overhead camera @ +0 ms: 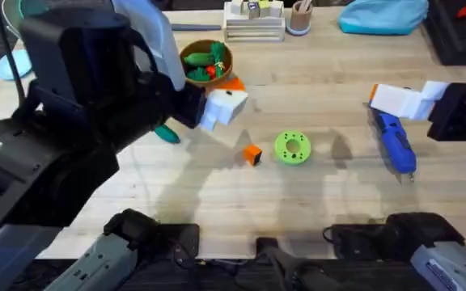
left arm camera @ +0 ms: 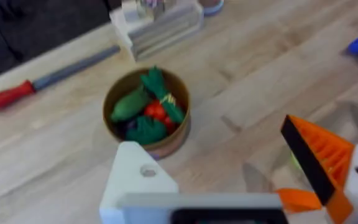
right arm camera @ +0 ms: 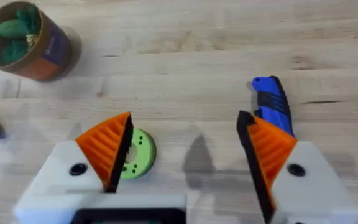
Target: Pick up the gripper from the table and insert it into the empty holder that is missing its gripper. Then pick up a screw, insert it into the mounting hole, and use the screwdriver to tighten it. Finally, clean up the table by picking up the vegetable and placing it into the bucket.
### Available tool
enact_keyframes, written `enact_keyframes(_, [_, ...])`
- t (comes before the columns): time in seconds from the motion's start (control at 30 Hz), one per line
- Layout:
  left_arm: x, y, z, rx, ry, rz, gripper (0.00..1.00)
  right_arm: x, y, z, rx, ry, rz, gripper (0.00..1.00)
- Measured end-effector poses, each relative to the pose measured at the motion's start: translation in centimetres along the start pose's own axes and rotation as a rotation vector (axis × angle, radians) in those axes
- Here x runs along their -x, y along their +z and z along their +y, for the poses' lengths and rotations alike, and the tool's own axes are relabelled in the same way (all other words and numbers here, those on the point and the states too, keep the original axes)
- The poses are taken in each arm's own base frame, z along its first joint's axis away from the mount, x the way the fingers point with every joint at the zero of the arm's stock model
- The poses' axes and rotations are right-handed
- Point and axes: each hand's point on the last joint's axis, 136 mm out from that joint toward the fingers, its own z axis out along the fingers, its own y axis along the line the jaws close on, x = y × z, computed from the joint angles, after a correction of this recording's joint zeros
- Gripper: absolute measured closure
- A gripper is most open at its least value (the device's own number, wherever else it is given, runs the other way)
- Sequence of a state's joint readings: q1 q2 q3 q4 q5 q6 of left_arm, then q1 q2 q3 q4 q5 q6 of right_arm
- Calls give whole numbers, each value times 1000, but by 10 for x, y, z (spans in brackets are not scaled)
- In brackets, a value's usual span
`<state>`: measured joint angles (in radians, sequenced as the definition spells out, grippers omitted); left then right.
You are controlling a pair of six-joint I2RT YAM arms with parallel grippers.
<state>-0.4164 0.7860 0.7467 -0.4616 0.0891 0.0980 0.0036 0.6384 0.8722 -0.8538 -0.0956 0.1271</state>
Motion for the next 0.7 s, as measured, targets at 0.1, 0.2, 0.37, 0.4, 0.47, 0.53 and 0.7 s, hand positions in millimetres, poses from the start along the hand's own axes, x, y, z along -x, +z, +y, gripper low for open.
enact_keyframes(0.1, [15, -1, -4, -24, 7, -64, 8, 0, 0, 0, 2, 0, 0, 10])
enact_keyframes(0.2, [2, 0, -10, -60, 2, -9, 8, 0, 0, 0, 3, 0, 1, 9])
enact_keyframes(0.37, [8, -1, -12, -72, 5, -33, 8, 0, 0, 0, 3, 0, 1, 10])
enact_keyframes(0.4, [8, -1, -12, -73, 5, -33, 8, 0, 0, 0, 3, 0, 1, 10])
enact_keyframes(0.47, [9, -1, -12, -73, 6, -37, 8, 0, 0, 0, 3, 0, 1, 10])
enact_keyframes(0.53, [14, -1, -12, -72, 10, -58, 8, 0, 0, 0, 3, 0, 1, 10])
enact_keyframes(0.7, [35, -2, -19, -86, 36, -176, 8, 0, 0, 0, 3, 0, 1, 9])
